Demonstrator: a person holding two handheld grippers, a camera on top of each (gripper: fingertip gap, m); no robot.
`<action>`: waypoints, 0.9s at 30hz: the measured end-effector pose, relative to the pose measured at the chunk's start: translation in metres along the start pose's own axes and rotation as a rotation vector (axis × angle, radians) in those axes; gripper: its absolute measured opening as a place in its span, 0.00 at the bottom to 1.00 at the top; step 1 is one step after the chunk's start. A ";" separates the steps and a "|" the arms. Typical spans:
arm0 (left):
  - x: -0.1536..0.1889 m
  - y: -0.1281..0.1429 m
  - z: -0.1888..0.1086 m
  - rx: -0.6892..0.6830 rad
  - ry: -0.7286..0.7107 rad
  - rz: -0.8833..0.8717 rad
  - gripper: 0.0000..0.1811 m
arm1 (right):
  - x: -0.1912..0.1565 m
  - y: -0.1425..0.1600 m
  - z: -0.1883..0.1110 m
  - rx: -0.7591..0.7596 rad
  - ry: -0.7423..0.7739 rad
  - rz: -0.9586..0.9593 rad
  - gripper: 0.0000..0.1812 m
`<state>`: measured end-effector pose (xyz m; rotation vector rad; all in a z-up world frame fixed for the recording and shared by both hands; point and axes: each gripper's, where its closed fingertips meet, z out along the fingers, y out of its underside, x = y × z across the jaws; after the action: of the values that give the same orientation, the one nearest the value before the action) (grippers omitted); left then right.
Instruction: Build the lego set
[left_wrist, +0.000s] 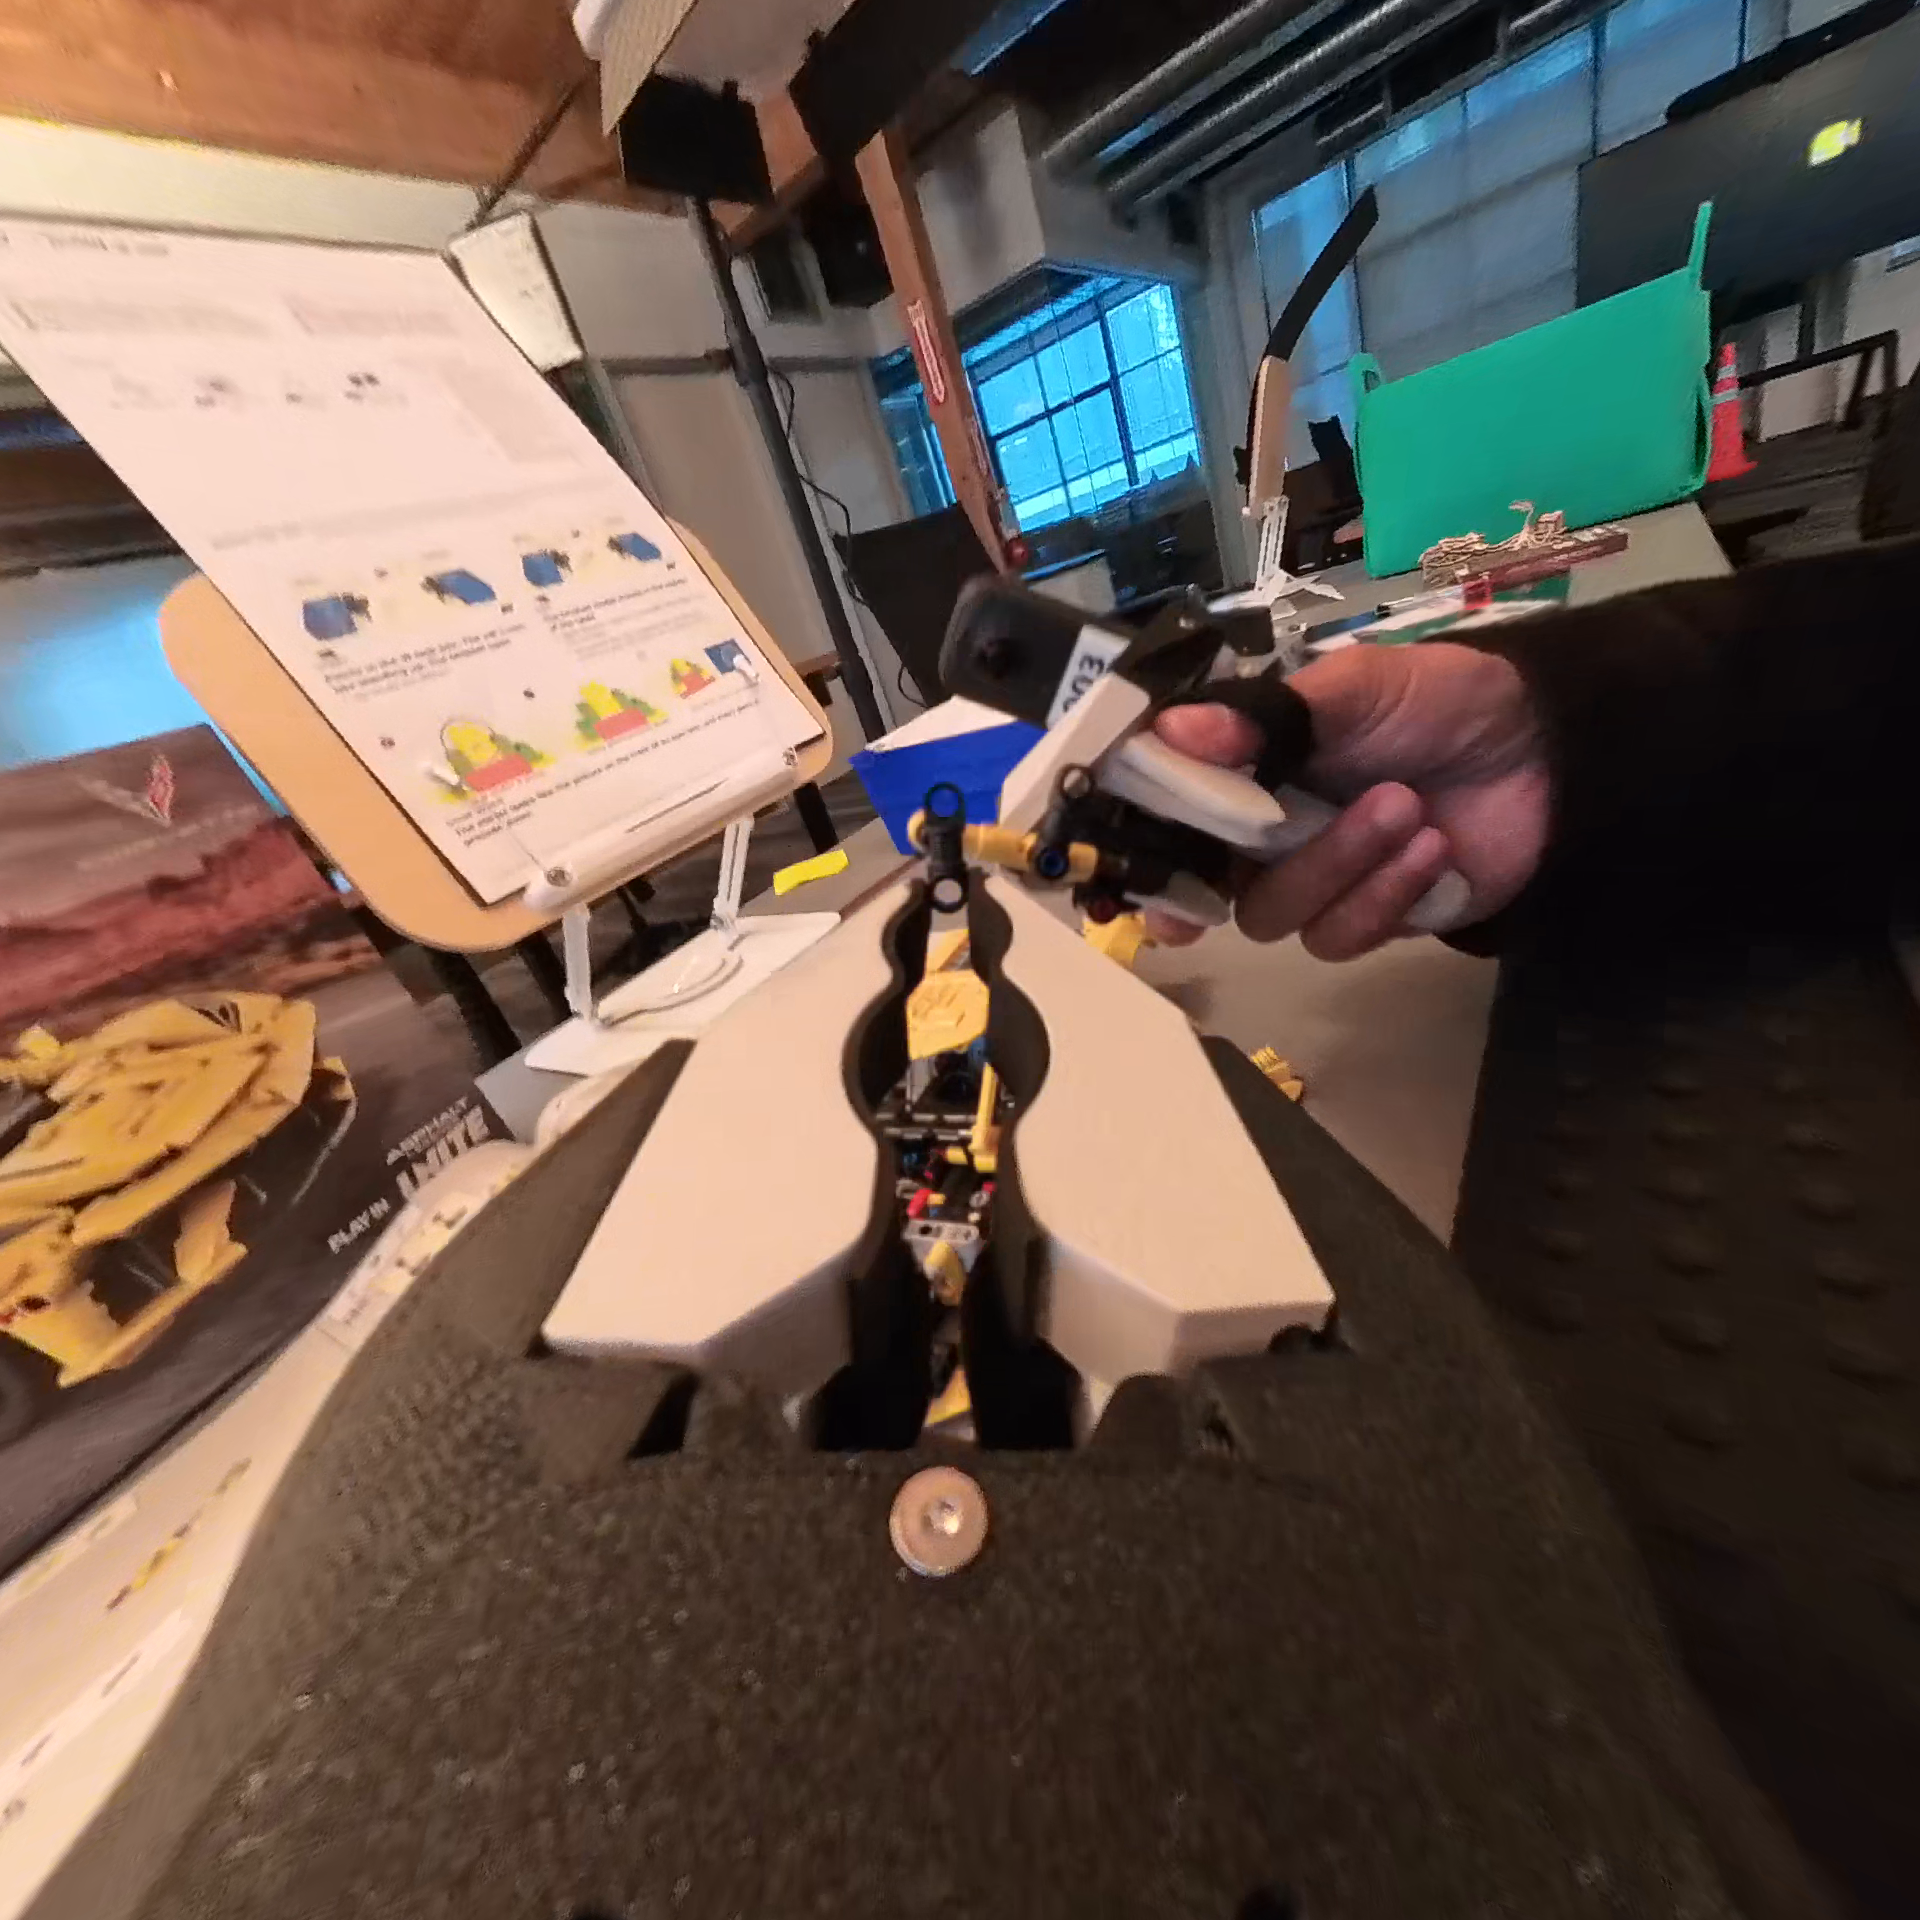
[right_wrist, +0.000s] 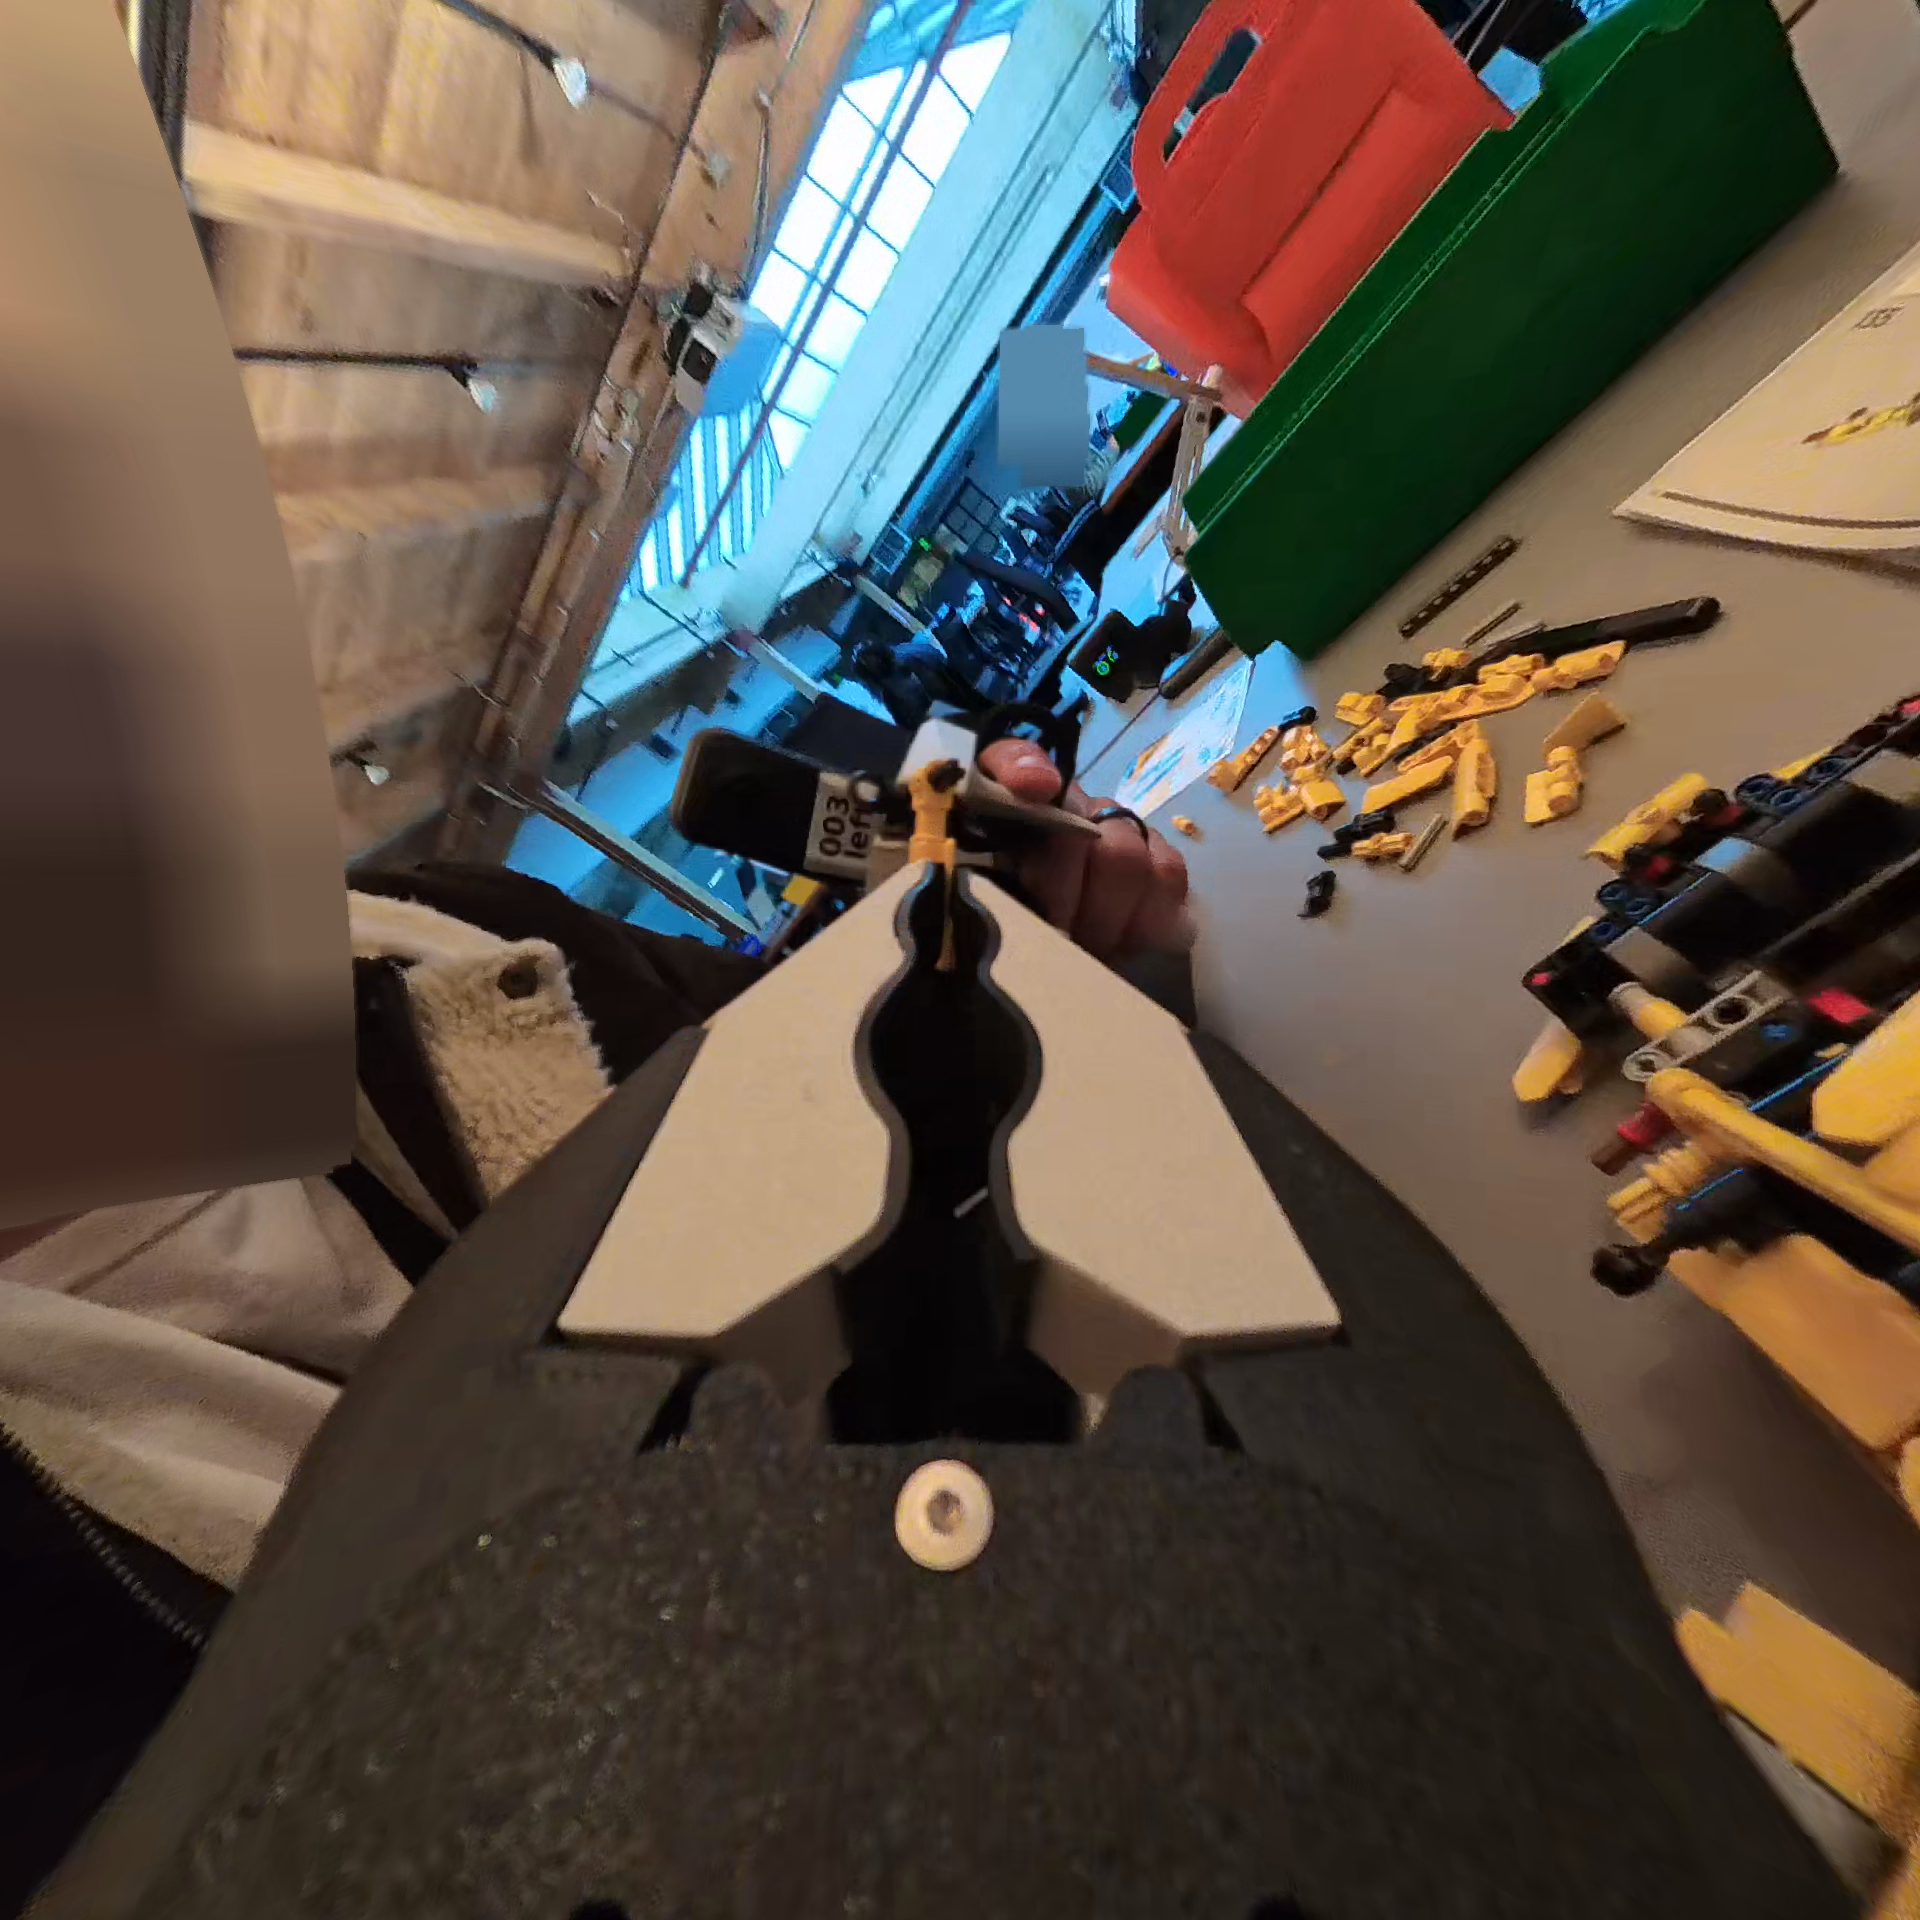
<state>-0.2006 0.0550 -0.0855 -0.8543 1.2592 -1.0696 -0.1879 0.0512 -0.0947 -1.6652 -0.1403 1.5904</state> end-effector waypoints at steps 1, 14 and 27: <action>0.000 -0.002 0.000 0.011 -0.004 0.014 0.04 | 0.000 0.000 0.001 0.021 -0.015 0.010 0.00; 0.005 -0.008 0.001 0.067 0.017 0.056 0.04 | -0.002 0.012 0.002 0.042 -0.063 0.014 0.00; 0.009 -0.012 0.000 0.099 0.052 0.027 0.04 | -0.018 0.024 0.012 -0.007 -0.210 0.050 0.01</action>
<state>-0.2025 0.0424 -0.0768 -0.7365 1.2472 -1.1293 -0.2124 0.0303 -0.0930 -1.5145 -0.2134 1.8020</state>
